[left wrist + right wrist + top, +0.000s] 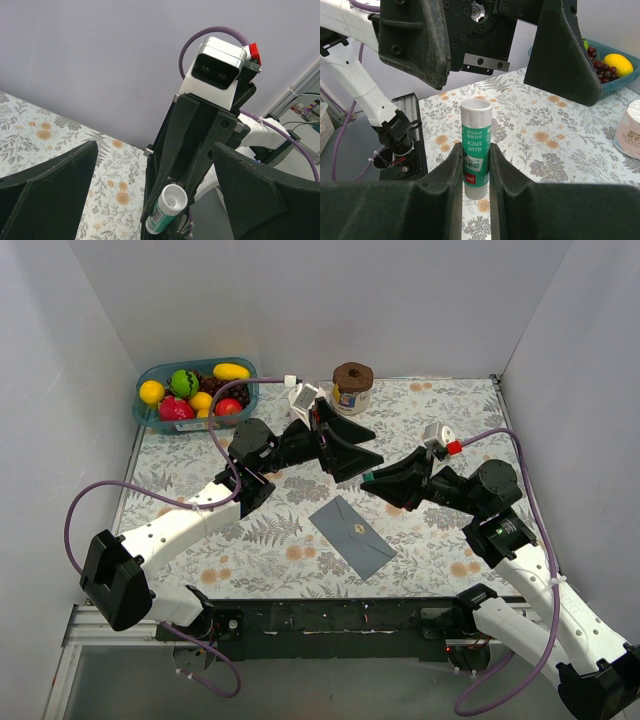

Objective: Place the letter into the envelope and seal it

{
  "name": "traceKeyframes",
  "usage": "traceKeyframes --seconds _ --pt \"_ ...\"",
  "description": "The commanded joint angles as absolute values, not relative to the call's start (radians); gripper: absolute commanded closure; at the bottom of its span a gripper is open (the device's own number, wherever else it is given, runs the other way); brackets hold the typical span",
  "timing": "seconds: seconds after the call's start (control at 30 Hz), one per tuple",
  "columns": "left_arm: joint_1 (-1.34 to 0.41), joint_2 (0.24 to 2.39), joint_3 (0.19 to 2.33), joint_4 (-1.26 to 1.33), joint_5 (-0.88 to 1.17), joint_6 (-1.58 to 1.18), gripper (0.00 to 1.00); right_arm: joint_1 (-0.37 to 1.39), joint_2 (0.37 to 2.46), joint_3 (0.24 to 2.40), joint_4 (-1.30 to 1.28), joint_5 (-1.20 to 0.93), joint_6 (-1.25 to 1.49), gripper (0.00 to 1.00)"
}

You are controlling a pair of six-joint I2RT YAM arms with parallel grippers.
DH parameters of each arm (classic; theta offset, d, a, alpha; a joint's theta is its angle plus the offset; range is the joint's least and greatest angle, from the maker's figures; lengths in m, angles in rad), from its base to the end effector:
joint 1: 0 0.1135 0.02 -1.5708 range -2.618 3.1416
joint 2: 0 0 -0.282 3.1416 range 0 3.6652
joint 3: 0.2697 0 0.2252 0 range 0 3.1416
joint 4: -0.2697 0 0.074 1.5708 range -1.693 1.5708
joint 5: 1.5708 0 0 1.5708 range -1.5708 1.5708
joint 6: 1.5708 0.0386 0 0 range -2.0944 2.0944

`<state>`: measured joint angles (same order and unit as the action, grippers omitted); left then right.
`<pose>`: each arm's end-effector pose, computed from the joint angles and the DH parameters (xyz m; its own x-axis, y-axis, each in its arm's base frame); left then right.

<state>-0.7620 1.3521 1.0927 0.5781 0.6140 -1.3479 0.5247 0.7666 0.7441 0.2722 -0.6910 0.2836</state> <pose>0.1903 -0.2123 0.4242 -0.8862 -0.2561 -0.3860 0.4333 -0.1638 -0.8862 0.1052 0.0893 0.3899 -0.0522 0.2189 -0.9743 -0.9436 0.3087 0.1199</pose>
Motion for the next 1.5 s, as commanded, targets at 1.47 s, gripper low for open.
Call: traceKeyframes --seconds 1.47 --pt "-0.761 1.365 1.109 0.603 0.630 -1.362 0.02 0.522 0.736 0.750 0.249 -0.675 0.219 0.99"
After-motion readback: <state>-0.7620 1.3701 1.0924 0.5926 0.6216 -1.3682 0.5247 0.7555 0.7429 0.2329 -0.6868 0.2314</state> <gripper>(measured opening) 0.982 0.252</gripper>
